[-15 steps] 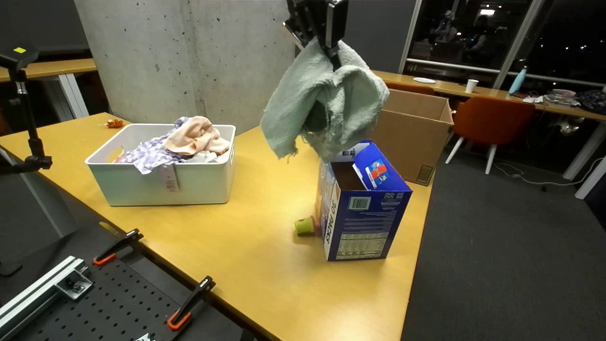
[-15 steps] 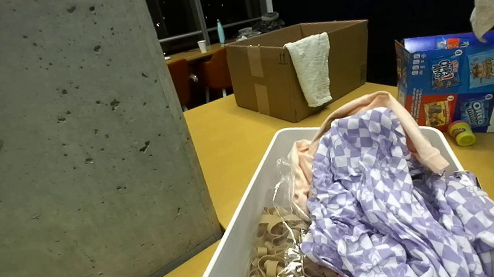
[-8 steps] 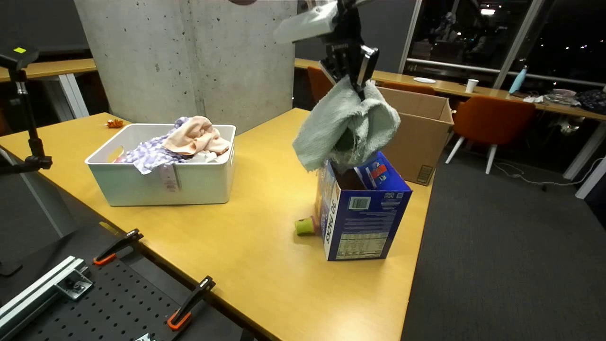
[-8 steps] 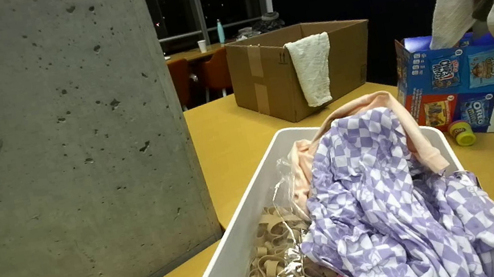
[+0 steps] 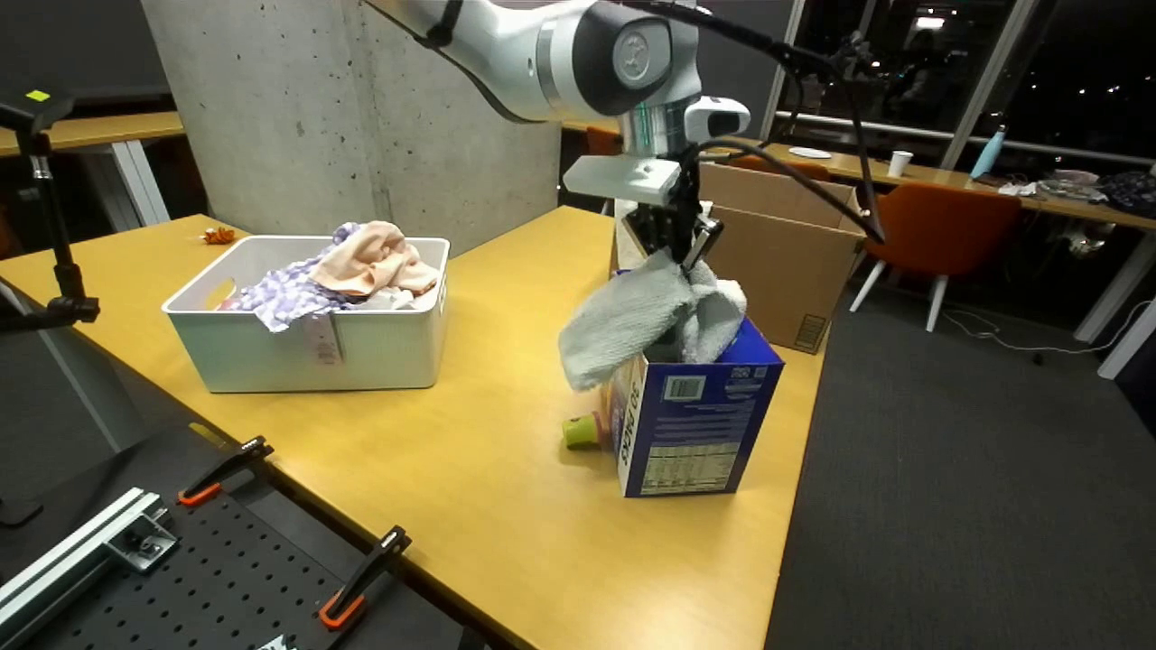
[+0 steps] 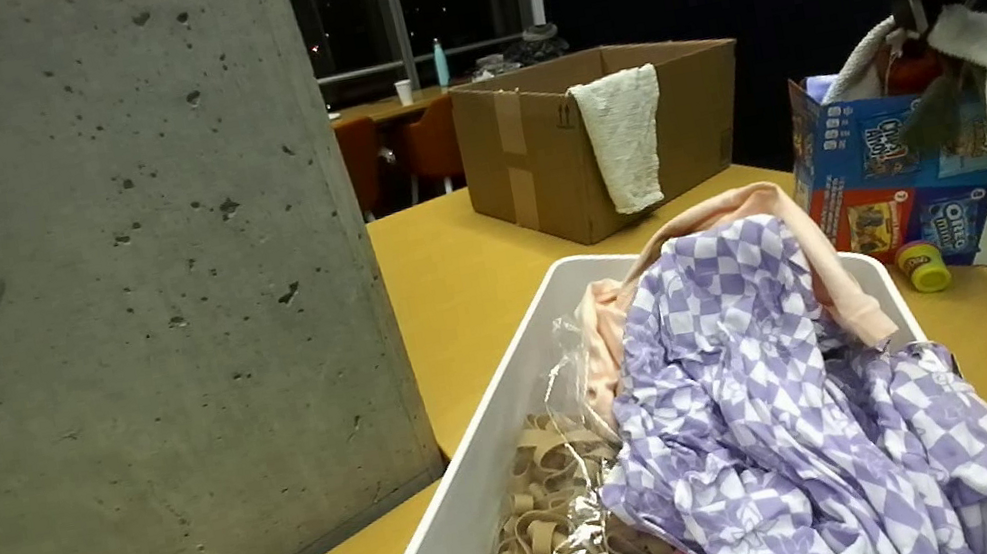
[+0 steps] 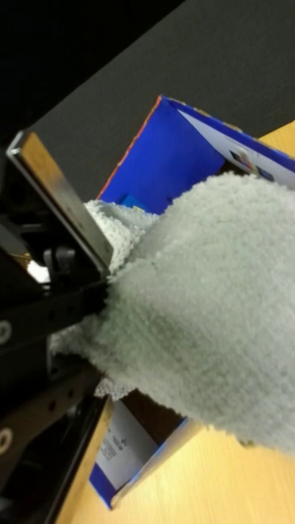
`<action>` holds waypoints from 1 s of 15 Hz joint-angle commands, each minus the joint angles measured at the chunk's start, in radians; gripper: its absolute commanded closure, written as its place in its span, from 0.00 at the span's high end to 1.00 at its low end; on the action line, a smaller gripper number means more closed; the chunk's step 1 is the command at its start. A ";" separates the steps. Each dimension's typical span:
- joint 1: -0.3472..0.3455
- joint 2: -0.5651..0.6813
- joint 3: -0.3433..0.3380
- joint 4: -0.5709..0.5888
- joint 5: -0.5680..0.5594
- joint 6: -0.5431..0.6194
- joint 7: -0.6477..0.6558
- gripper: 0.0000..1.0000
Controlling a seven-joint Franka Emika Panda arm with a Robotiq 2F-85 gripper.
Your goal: Move the white towel backwards, then move the turnip plush toy closer to you, cover it with the white towel and put it in the blue box
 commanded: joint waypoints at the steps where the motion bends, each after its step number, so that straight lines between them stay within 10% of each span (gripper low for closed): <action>1: -0.020 0.062 0.018 0.041 0.050 0.022 -0.041 0.05; 2: -0.020 0.063 0.016 0.033 0.055 0.027 -0.039 0.42; 10: 0.015 -0.124 -0.050 -0.253 -0.020 0.104 0.007 0.94; 15: 0.077 -0.355 -0.122 -0.505 -0.193 0.189 0.130 1.00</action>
